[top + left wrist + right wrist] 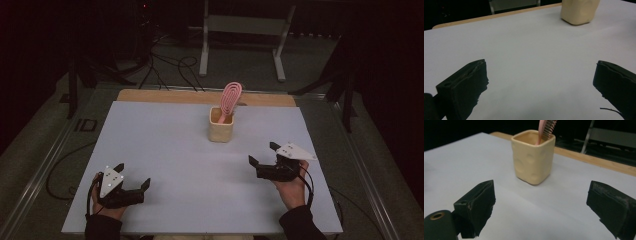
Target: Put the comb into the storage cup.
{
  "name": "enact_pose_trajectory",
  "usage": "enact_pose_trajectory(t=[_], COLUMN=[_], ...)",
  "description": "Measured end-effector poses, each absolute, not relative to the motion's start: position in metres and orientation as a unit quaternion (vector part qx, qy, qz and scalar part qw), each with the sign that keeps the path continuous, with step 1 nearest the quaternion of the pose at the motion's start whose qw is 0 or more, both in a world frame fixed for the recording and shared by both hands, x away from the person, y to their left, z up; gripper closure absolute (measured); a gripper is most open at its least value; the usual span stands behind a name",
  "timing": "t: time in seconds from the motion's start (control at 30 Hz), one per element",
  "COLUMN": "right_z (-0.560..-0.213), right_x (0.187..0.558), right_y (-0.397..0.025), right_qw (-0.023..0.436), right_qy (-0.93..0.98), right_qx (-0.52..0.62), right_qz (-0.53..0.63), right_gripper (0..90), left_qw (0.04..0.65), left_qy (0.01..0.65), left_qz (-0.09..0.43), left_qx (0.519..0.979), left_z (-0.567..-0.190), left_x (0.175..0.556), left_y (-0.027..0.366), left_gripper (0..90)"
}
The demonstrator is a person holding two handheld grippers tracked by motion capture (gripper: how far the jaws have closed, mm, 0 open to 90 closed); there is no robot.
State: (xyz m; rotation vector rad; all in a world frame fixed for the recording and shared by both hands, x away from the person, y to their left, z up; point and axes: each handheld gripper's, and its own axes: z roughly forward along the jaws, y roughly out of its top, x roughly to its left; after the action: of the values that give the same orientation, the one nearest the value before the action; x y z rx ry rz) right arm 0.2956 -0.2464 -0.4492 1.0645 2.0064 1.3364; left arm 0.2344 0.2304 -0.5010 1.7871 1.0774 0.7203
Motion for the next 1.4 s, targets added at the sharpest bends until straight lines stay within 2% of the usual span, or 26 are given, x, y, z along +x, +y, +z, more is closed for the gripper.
enact_pose_trajectory(t=[0.47, 0.57, 0.83, 1.4], right_z=[-0.468, -0.471, -0.483, -0.492], right_x=[0.273, 0.269, 0.256, 0.251], right_y=[-0.260, -0.263, -0.268, -0.276], right_qw=[0.245, 0.259, 0.260, 0.274], right_qy=[0.709, 0.709, 0.717, 0.735], right_qx=[0.406, 0.402, 0.394, 0.393], right_qz=[0.521, 0.518, 0.512, 0.480], right_gripper=[8.2, 8.2, 8.3, 8.3], left_qw=[0.459, 0.464, 0.469, 0.472], left_qy=[0.439, 0.439, 0.433, 0.428], left_qz=[0.289, 0.286, 0.283, 0.280], left_qx=[0.716, 0.714, 0.716, 0.718], left_z=[-0.500, -0.500, -0.499, -0.500], left_x=[0.234, 0.234, 0.234, 0.235], left_y=[0.236, 0.237, 0.237, 0.238], left_gripper=[0.3, 0.2, 0.2, 0.2])
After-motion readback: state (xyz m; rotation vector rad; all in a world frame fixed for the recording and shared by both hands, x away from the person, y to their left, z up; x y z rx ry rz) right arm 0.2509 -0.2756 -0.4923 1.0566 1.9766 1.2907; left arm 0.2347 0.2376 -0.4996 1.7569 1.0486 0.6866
